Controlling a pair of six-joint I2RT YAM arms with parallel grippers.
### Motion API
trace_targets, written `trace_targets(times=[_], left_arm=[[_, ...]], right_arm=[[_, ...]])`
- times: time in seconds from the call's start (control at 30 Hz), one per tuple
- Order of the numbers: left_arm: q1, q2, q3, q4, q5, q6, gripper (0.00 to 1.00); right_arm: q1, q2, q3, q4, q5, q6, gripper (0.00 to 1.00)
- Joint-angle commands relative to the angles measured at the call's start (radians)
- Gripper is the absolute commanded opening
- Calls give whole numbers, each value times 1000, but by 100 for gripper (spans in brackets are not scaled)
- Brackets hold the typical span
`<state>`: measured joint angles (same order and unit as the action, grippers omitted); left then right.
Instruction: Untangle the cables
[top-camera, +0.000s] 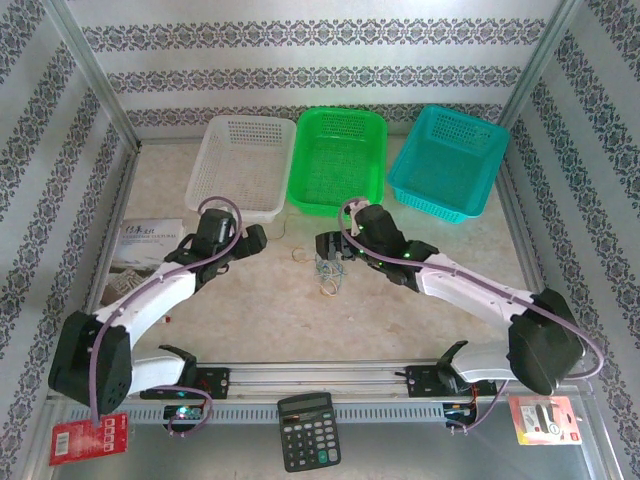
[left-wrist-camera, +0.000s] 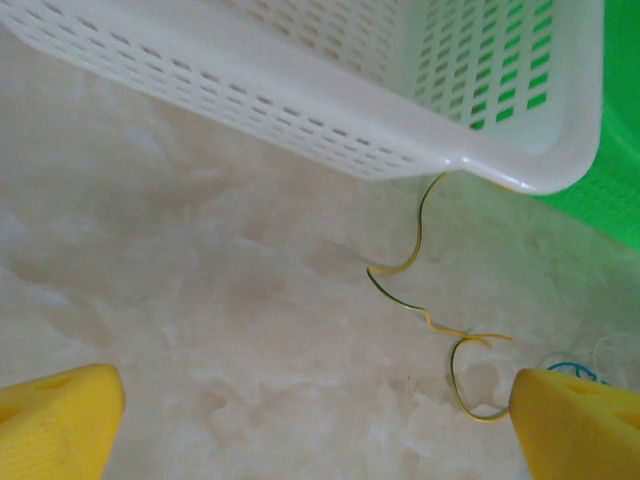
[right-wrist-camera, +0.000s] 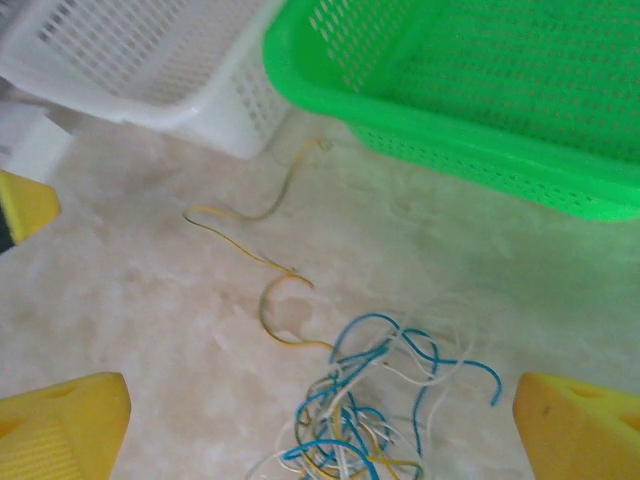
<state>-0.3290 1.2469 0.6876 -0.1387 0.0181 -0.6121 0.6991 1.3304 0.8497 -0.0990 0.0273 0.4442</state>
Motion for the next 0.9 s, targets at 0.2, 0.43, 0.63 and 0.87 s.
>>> trace_targets(times=[0.2,0.43,0.63,0.87], left_arm=[[-107,114,79,-7,-145,-5,84],[-193,200,123,-17,-272,-77,72],[-252,273,185,-48,-404,-173,69],[-262,396,289,-98,-457,-224,59]], right_arm=[[19,31,33,-65,249,68,98],[-36,-6,-9,-12,82,57,98],[-76,-22,-56,49,-37,61,94],[-89,-28,-89,104,-107,66,90]])
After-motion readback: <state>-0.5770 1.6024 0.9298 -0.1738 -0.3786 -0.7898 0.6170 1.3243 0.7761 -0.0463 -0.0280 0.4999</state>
